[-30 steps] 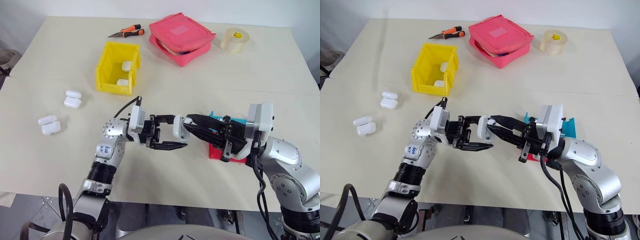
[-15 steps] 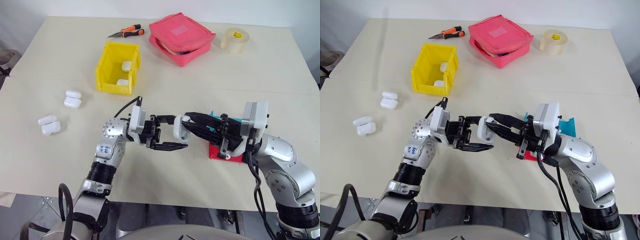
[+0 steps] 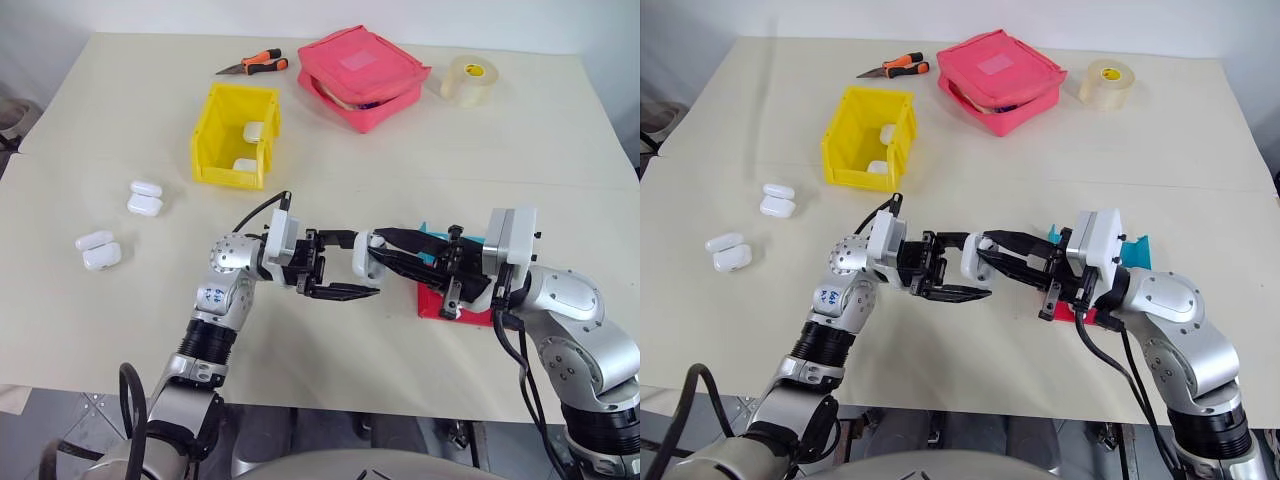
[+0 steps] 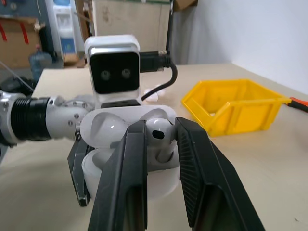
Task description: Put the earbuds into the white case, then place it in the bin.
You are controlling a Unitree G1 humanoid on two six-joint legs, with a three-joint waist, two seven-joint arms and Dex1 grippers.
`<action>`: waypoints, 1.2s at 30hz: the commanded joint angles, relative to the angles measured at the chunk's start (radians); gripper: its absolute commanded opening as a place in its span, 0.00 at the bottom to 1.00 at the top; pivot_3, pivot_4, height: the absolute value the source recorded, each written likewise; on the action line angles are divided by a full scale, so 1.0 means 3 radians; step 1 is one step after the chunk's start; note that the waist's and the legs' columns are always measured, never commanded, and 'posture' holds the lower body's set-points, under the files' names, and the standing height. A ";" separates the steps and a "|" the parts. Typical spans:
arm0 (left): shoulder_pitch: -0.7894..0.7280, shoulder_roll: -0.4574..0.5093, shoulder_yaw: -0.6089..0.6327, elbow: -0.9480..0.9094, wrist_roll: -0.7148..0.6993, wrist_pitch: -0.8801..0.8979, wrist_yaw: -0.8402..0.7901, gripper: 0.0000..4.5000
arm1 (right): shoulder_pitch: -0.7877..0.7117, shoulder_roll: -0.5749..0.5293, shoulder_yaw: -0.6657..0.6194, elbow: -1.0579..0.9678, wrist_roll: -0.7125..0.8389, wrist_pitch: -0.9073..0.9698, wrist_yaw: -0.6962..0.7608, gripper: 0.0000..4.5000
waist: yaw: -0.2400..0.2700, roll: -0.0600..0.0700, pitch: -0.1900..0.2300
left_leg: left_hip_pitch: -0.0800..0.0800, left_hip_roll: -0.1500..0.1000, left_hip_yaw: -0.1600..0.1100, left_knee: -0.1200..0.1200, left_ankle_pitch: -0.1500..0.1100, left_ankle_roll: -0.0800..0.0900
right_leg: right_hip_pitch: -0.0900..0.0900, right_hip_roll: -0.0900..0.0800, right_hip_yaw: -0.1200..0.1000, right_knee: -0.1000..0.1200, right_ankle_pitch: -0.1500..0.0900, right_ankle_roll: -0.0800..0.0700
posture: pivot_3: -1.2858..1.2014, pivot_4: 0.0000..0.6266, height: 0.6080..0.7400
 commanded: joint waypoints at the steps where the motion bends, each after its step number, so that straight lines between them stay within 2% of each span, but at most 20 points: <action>1: -0.0162 -0.0090 0.0104 -0.0077 -0.0101 -0.0140 0.0055 0.62 | 0.0039 -0.0109 0.0083 0.0007 -0.0009 0.0126 0.0119 0.11 | 0.0000 0.0000 0.0000 | 0.0000 0.0000 0.0000 0.0000 0.0000 0.0000 | 0.0000 0.0000 0.0000 0.0000 0.0000 0.0000 | 0.52 0.24 1.00; 2: -0.0173 -0.0096 0.0111 -0.0053 -0.0091 -0.0159 0.0056 0.62 | 0.0021 -0.0120 0.0078 0.0008 -0.0015 0.0127 0.0119 0.11 | 0.0001 0.0000 0.0000 | 0.0000 0.0000 0.0000 0.0000 0.0000 0.0000 | 0.0000 0.0000 0.0000 0.0000 0.0000 0.0000 | 0.52 0.24 1.00; 4: -0.0199 -0.0109 0.0124 0.0005 -0.0073 -0.0200 0.0058 0.62 | -0.0019 -0.0137 0.0067 0.0011 -0.0016 0.0128 0.0122 0.27 | 0.0001 0.0000 0.0000 | 0.0000 0.0000 0.0000 0.0000 0.0000 0.0000 | 0.0000 0.0000 0.0000 0.0000 0.0000 0.0000 | 0.52 0.24 1.00; 5: -0.0214 -0.0115 0.0131 0.0048 -0.0061 -0.0230 0.0058 0.62 | -0.0042 -0.0148 0.0057 0.0007 -0.0013 0.0121 0.0132 0.30 | 0.0001 0.0000 0.0000 | 0.0000 0.0000 0.0000 0.0000 0.0000 0.0000 | 0.0000 0.0000 0.0000 0.0000 0.0000 0.0000 | 0.52 0.24 1.00; 8: -0.0252 -0.0134 0.0146 0.0153 -0.0032 -0.0303 0.0059 0.62 | -0.0126 -0.0138 0.0014 0.0019 -0.0020 0.0101 0.0116 0.54 | 0.0001 0.0000 0.0000 | 0.0000 0.0000 0.0000 0.0000 0.0000 0.0000 | 0.0000 0.0000 0.0000 0.0000 0.0000 0.0000 | 0.52 0.24 1.00; 9: -0.0266 -0.0140 0.0152 0.0191 -0.0024 -0.0327 0.0059 0.62 | -0.0165 -0.0155 -0.0023 -0.0009 0.0028 0.0143 0.0105 0.59 | 0.0002 0.0000 0.0000 | 0.0000 0.0000 0.0000 0.0000 0.0000 0.0000 | 0.0000 0.0000 0.0000 0.0000 0.0000 0.0000 | 0.52 0.24 1.00; 15: -0.0330 -0.0204 0.0199 0.0429 0.0034 -0.0465 0.0074 0.62 | -0.0333 -0.0318 -0.0251 -0.0085 0.0181 0.0330 0.0075 0.59 | 0.0006 0.0000 0.0000 | -0.0001 0.0000 -0.0001 0.0001 0.0000 0.0000 | 0.0000 -0.0001 -0.0002 -0.0001 0.0000 0.0000 | 0.52 0.24 1.00; 22: -0.0388 -0.0201 0.0258 0.0708 0.0085 -0.0644 0.0106 0.62 | -0.0198 -0.0654 -0.0686 -0.0012 0.0229 0.0470 0.0138 0.59 | 0.0007 -0.0002 0.0001 | -0.0002 0.0000 0.0000 0.0000 0.0000 0.0000 | 0.0000 -0.0001 -0.0003 -0.0003 0.0000 0.0000 | 0.52 0.24 1.00; 29: -0.0430 -0.0259 0.0288 0.0832 0.0108 -0.0771 0.0148 0.62 | -0.0098 -0.0833 -0.0925 0.0107 0.0152 0.0540 0.0137 0.59 | 0.0009 -0.0002 0.0001 | -0.0002 0.0000 0.0000 0.0000 0.0000 0.0000 | 0.0000 -0.0001 -0.0002 -0.0003 0.0000 0.0001 | 0.52 0.24 1.00; 34: -0.0441 -0.0191 0.0337 0.0909 0.0140 -0.0853 0.0163 0.62 | 0.0212 -0.1276 -0.1169 0.0215 -0.0095 0.0782 0.0186 0.59 | 0.0012 -0.0003 0.0002 | -0.0004 0.0000 0.0000 0.0000 0.0000 0.0001 | 0.0000 -0.0001 -0.0003 -0.0004 0.0001 0.0001 | 0.52 0.24 1.00; 36: -0.0434 -0.0173 0.0352 0.0910 0.0140 -0.0865 0.0181 0.62 | 0.0357 -0.1330 -0.1311 0.0253 -0.0150 0.0732 0.0260 0.59 | 0.0013 -0.0003 0.0002 | -0.0003 -0.0001 0.0001 0.0000 0.0000 0.0001 | 0.0000 -0.0001 -0.0003 -0.0004 0.0001 0.0001 | 0.52 0.24 1.00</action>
